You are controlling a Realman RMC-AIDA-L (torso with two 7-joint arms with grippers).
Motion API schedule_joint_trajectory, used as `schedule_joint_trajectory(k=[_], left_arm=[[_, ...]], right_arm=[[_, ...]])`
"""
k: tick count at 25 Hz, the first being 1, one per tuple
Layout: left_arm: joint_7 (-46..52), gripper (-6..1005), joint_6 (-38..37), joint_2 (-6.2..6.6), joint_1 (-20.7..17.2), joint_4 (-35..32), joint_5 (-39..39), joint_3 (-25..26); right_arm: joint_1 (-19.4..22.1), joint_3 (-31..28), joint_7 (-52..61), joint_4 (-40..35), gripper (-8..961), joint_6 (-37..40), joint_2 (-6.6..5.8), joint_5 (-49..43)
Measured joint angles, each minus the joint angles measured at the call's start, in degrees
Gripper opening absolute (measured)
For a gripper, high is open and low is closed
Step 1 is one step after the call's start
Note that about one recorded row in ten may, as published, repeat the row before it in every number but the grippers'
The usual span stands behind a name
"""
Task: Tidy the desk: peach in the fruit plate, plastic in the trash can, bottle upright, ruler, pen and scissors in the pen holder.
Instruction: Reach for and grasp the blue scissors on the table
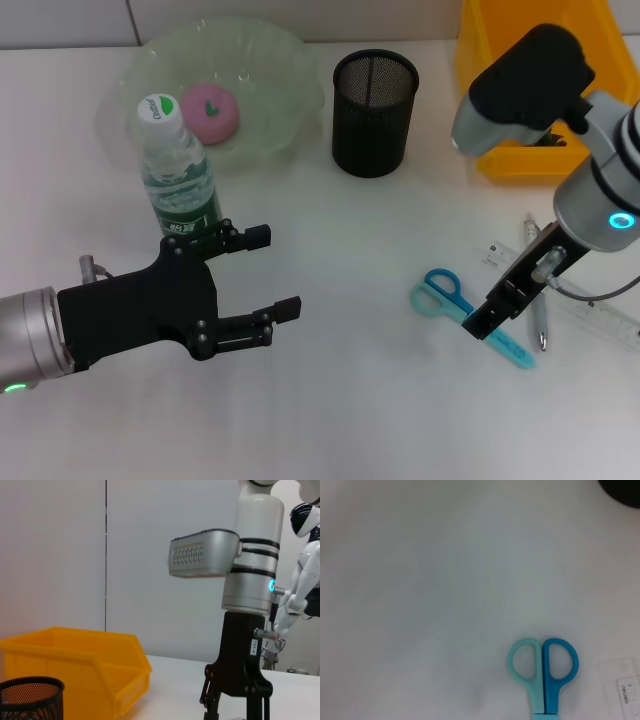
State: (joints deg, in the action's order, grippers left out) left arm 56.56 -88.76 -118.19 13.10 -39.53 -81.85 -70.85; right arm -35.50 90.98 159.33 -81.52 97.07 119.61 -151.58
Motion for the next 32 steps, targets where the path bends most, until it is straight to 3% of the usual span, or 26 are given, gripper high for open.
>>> schedule_joint_trajectory(k=[29,32], left_arm=[[0.0,811,0.8,-0.12,0.0,0.1,0.0,0.0],[0.0,811,0.8,-0.12,0.0,0.1,0.0,0.0]], right_arm=[[0.2,4.9,0.2,6.7,792,-7.6,0.01,0.4],[0.3,4.9,0.2,6.7,701,-7.7,0.01,0.4]])
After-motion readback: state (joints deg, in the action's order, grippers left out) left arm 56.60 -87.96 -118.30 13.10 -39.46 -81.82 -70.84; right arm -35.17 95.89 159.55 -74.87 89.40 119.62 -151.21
